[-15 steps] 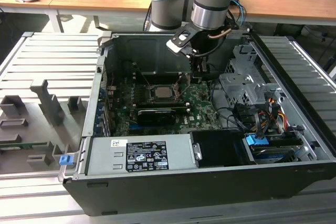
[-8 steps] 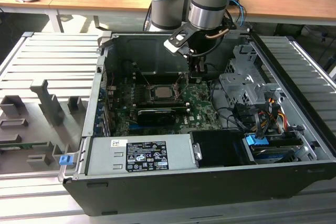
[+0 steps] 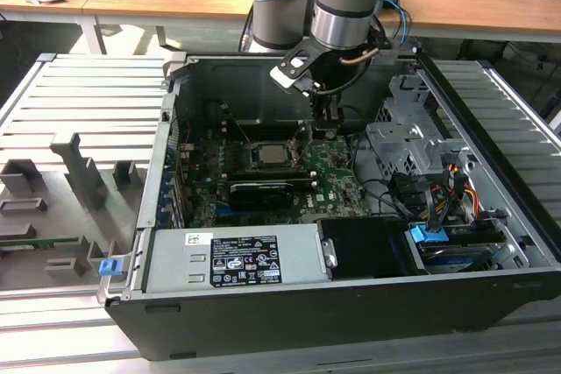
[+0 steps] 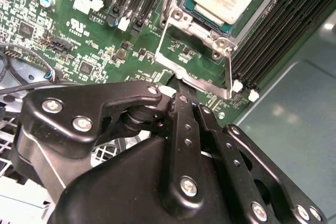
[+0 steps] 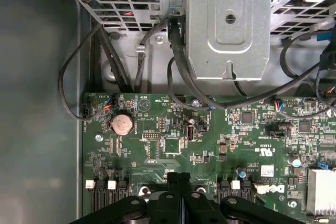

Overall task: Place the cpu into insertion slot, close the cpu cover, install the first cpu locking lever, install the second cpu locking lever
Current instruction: 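Close the cpu cover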

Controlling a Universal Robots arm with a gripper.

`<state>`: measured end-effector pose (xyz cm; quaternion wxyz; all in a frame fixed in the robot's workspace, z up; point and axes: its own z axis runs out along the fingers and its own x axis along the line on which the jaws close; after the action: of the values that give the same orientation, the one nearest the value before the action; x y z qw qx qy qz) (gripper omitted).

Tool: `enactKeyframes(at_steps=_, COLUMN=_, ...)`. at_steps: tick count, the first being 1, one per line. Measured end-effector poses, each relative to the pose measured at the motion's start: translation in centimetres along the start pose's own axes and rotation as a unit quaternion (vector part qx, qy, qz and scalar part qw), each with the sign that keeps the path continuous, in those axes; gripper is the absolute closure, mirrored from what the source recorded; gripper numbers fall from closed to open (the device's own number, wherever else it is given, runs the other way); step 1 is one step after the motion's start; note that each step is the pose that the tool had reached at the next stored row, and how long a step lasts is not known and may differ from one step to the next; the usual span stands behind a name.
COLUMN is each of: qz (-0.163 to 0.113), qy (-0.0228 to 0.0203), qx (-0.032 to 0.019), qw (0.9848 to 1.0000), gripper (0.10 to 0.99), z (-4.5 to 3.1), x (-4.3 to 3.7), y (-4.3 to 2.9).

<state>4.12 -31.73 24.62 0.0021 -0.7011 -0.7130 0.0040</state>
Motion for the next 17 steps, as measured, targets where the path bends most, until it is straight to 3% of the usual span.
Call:
enactKeyframes(at_steps=7, qz=0.0, qy=0.0, qx=0.0, qw=1.0, gripper=0.98, z=0.01, x=0.02, y=-0.98)
enactKeyframes(at_steps=17, qz=0.0, qy=0.0, qx=0.0, qw=1.0, gripper=0.98, z=0.03, x=0.06, y=-3.46)
